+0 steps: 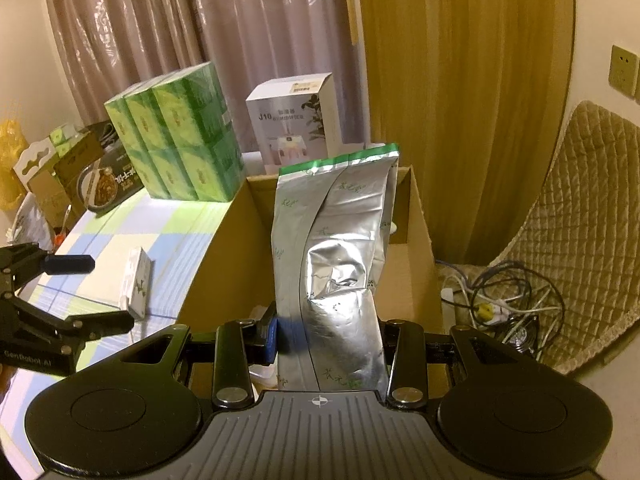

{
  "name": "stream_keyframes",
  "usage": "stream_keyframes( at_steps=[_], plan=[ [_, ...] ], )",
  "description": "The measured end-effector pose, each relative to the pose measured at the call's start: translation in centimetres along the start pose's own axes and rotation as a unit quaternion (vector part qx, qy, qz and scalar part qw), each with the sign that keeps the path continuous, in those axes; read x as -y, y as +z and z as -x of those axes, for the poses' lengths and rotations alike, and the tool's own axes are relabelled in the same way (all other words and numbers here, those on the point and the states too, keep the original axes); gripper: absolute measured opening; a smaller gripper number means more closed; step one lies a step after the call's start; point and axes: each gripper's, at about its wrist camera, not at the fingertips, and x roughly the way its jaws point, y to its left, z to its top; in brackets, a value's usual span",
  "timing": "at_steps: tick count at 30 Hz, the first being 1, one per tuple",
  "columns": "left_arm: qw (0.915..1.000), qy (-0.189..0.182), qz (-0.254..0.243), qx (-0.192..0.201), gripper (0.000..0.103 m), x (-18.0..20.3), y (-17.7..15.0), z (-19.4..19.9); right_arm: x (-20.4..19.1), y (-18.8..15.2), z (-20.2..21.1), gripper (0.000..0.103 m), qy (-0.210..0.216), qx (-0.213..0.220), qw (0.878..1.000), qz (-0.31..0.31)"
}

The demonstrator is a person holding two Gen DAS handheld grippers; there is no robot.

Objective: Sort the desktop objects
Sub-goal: 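Lower the foil bag into the cardboard box with the right tool, then open the right tool releasing the foil bag into the box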

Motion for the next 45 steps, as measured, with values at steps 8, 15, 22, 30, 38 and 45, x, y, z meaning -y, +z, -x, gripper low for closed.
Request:
stream_keyframes(
  at_steps=[8, 15, 22, 30, 38, 45],
  plan=[
    [1.0, 0.0, 0.003, -0.001, 0.093, -0.2, -0.2, 0.1, 0.0, -0.3, -0.5, 0.053, 0.003, -0.005, 1.0, -0.002],
    [0.9999, 0.001, 0.01, -0.002, 0.093, -0.5, -0.6, 0.3, 0.0, -0.8, 0.4, 0.064, 0.001, 0.005, 1.0, -0.008],
    [0.9999, 0.0, 0.016, -0.002, 0.094, -0.6, -1.2, 0.9, -0.3, -2.8, 1.8, 0.07, 0.005, 0.009, 1.0, -0.022],
    [0.9995, 0.004, 0.032, -0.001, 0.094, -1.3, -2.6, 2.5, -1.1, -6.0, 3.8, 0.079, 0.014, 0.016, 0.998, -0.061],
    [0.9986, 0.018, 0.049, -0.005, 0.095, -2.5, -5.2, 4.7, -3.5, -9.3, 6.0, 0.085, 0.035, 0.029, 0.995, -0.092],
    [0.9973, 0.029, 0.065, -0.019, 0.096, -3.4, -8.3, 6.3, -5.8, -11.6, 7.3, 0.089, 0.045, 0.026, 0.994, -0.095]
  ],
)
